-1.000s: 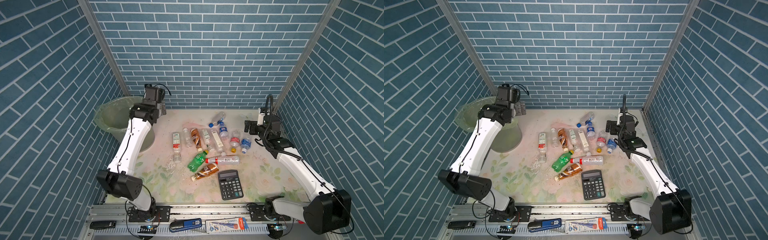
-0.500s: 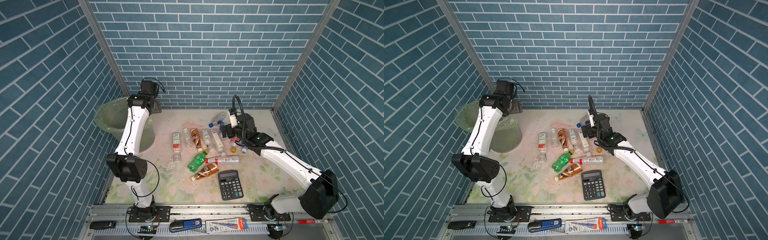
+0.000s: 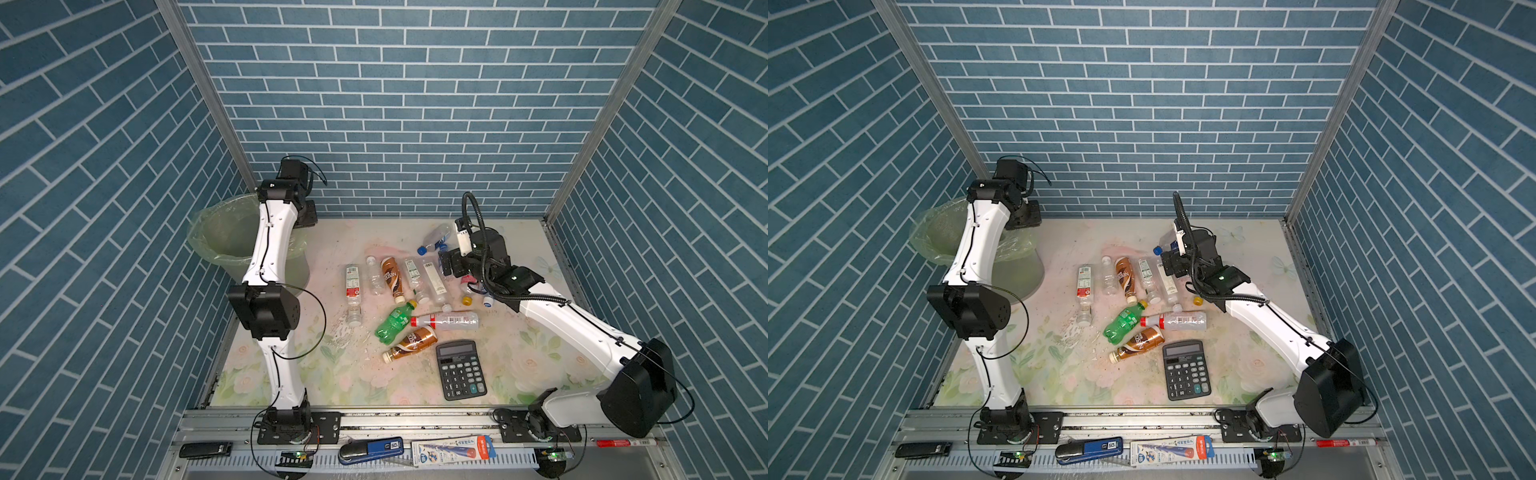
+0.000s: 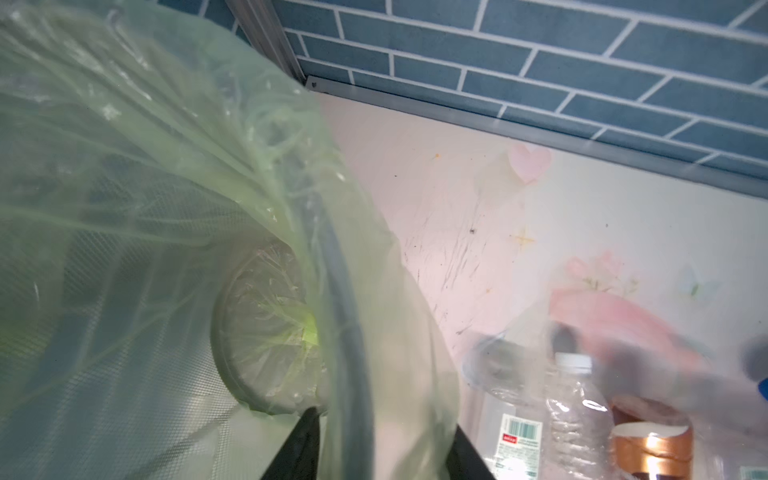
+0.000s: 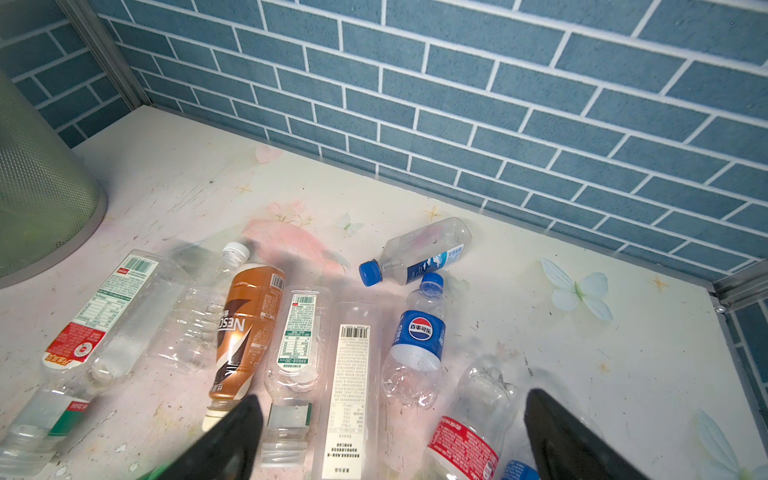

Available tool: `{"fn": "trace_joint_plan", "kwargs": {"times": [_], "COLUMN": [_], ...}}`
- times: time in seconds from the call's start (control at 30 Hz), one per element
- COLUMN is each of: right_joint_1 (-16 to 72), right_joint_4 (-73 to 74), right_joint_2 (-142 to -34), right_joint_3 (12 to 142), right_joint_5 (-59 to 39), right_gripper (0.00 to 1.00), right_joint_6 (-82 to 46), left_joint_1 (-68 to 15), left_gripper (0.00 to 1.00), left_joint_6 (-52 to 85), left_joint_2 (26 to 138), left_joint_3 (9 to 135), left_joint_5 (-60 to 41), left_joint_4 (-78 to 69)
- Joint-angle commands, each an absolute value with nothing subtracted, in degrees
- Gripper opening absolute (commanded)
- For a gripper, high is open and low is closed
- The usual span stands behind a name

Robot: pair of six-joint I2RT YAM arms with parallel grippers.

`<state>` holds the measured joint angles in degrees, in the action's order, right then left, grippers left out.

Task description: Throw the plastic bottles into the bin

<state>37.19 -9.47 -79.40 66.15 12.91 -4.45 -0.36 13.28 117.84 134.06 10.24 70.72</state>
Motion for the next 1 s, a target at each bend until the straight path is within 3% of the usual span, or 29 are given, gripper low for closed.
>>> {"fn": "trace_joint_plan", "kwargs": {"times": [0.0, 0.27, 0.5, 0.97], "right_joint_1": [37.48, 37.51, 37.53, 37.53], "right_joint_4": [-8.33, -8.31, -7.9, -8.6], "right_joint_2": [-78.81, -79.86, -80.51, -79.67], "right_joint_3": [64.68, 65.35, 65.44, 64.39], "right_joint_5": [14.74, 16.37, 15.94, 17.49], "right_gripper": [0.98, 0.97, 0.95, 0.95], "right_joint_6": [-3.5, -4.8, -6.74, -8.87], "left_joint_1": [0.26, 0.26, -0.88, -13.3], "left_gripper": [0.32, 0.0, 0.0, 0.0], "left_joint_6": [12.87, 10.31, 4.98, -4.18], "left_joint_2": [119.77, 120.04, 122.24, 125.77], "left_joint_3": [135.05, 136.29, 141.39, 146.79], "left_joint_5": [7.15, 2.63, -2.83, 2.82], "left_joint_4": [73.65, 70.81, 69.96, 62.12]}}
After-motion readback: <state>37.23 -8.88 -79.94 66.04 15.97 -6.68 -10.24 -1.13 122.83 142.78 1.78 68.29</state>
